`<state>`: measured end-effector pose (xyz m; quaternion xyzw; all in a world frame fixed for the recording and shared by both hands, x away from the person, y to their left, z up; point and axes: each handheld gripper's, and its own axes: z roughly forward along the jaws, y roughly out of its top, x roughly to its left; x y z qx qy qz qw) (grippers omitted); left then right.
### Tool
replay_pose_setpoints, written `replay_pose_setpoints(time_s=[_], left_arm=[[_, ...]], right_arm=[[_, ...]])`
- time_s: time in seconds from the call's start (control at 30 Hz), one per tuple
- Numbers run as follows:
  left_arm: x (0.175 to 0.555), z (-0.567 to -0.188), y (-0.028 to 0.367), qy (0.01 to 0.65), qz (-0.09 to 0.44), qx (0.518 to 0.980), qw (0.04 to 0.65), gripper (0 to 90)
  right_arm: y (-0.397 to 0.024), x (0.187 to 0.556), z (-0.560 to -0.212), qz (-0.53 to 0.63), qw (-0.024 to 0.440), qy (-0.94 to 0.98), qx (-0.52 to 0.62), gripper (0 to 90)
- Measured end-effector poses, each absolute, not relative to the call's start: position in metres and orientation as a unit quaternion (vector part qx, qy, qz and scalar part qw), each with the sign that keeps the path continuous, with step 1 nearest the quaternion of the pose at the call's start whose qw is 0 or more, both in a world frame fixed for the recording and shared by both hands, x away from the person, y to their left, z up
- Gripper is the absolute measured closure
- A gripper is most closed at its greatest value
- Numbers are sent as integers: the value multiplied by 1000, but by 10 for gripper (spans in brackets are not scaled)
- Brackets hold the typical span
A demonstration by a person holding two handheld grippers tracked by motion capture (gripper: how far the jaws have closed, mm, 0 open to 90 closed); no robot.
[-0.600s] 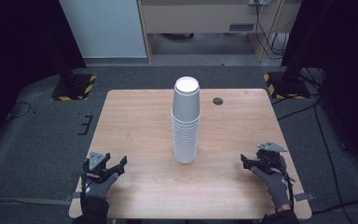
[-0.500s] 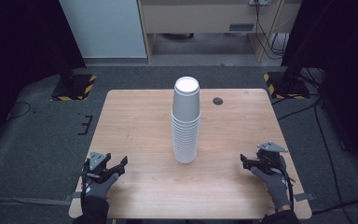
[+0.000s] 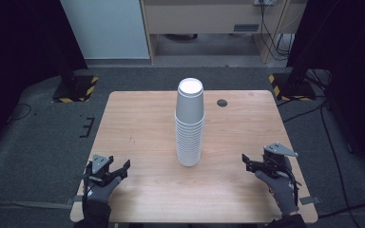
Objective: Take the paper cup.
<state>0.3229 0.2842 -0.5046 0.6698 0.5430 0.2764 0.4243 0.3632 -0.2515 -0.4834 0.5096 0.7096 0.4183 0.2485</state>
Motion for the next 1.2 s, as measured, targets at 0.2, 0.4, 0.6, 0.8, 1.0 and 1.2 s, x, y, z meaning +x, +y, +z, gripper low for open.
replay_pose_setpoints(time_s=[0.2,0.4,0.6,0.8,1.0,1.2], left_arm=[[325,-504,283,536,272,674,429,260],[324,-504,281,532,274,678,427,259],[324,-504,282,531,279,677,426,257],[324,-503,282,528,279,677,429,255],[323,-503,282,527,281,677,430,254],[323,-503,282,528,280,678,427,255]], right_arm=[[-237,357,-471,438,255,711,489,72],[-227,355,-461,450,255,709,480,87],[-220,356,-448,457,255,714,465,90],[-218,357,-430,476,257,709,453,93],[-215,356,-421,486,257,708,443,96],[-209,356,-409,498,255,705,434,99]])
